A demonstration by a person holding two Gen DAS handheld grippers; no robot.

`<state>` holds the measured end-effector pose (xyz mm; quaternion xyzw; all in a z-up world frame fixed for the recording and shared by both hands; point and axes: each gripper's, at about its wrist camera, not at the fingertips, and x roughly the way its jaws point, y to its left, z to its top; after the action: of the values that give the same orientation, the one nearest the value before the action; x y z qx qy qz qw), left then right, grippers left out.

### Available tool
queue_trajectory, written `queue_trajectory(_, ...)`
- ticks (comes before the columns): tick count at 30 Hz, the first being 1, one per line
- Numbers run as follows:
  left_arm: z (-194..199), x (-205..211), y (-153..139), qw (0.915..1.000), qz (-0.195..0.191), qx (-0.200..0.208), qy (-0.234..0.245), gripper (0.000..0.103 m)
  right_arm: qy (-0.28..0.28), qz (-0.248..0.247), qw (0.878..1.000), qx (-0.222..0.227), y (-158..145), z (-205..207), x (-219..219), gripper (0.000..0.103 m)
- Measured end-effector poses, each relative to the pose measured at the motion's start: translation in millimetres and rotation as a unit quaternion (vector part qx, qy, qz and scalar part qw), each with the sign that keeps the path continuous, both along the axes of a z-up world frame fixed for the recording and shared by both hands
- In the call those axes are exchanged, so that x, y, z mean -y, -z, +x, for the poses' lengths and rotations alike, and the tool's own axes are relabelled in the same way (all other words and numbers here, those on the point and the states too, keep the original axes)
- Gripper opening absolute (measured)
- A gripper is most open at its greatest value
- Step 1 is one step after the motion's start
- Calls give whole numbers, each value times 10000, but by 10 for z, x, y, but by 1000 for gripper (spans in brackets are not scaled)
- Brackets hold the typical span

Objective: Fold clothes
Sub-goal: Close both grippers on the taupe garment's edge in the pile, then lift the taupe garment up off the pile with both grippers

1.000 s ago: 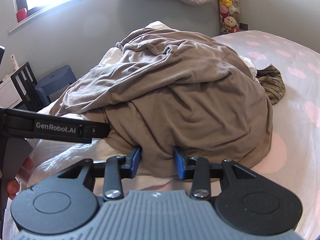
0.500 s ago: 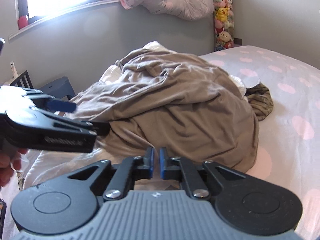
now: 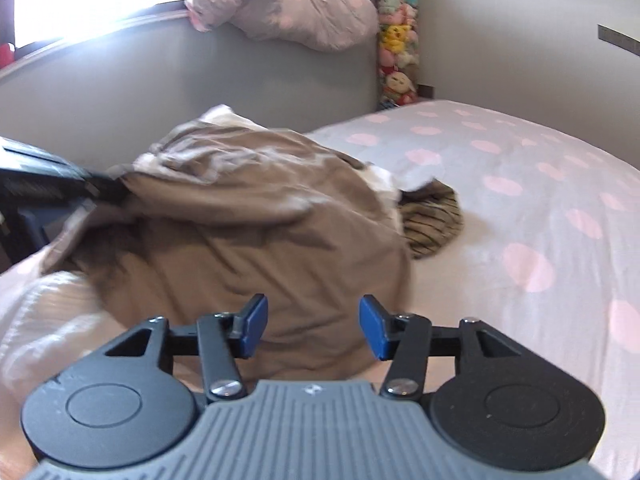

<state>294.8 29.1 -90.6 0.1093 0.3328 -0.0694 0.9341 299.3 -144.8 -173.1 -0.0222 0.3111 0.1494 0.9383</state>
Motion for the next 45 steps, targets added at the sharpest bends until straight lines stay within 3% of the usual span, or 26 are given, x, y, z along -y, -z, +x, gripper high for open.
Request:
queue_trajectory(5, 76, -57, -111, 9999, 62, 93, -123, 5, 338, 0, 9982, -494, 247, 322, 282, 52)
queue_trajectory(7, 68, -49, -132, 9999, 56, 107, -116, 5, 343, 151, 9968, -708, 355, 432, 304, 42)
queue_trajectory(9, 54, -36, -156, 9999, 48, 126, -100, 5, 334, 244, 9966, -717, 406, 469, 275, 40)
queue_trajectory(11, 40, -23, -181, 9999, 39, 145, -85, 5, 282, 384, 9962, -725, 430, 492, 248, 23)
queue_trajectory(12, 33, -16, -193, 9998, 35, 154, -77, 3, 199, 541, 9953, -777, 423, 499, 250, 4)
queue_trajectory(13, 26, -10, -205, 9998, 31, 163, -70, 2, 164, 641, 9947, -781, 401, 480, 247, 4)
queue_trajectory(17, -3, 17, -254, 9998, 13, 201, -39, 1, 408, 406, 9981, -237, 187, 263, 299, 3)
queue_trajectory(21, -150, 163, -520, 9989, -14, 455, 122, 1, 852, 295, 9954, 313, -162, 43, 552, 3)
queue_trajectory(30, -852, 675, -1571, 9851, -55, 1594, 643, 0, 1328, 421, 9762, 1661, -1265, -767, 1194, 3)
queue_trajectory(37, -1547, 1153, -2141, 9684, -351, 2178, 1166, 0, 1872, 520, 9449, 2636, -1961, -1675, 1946, 3)
queue_trajectory(41, -1864, 1476, -2329, 9557, -700, 2352, 1627, 1, 2322, 502, 9152, 3256, -2344, -2326, 2452, 3)
queue_trajectory(45, -2148, 1829, -2464, 9383, -994, 2493, 2181, 1, 2775, 322, 8767, 3916, -2744, -3041, 2904, 3)
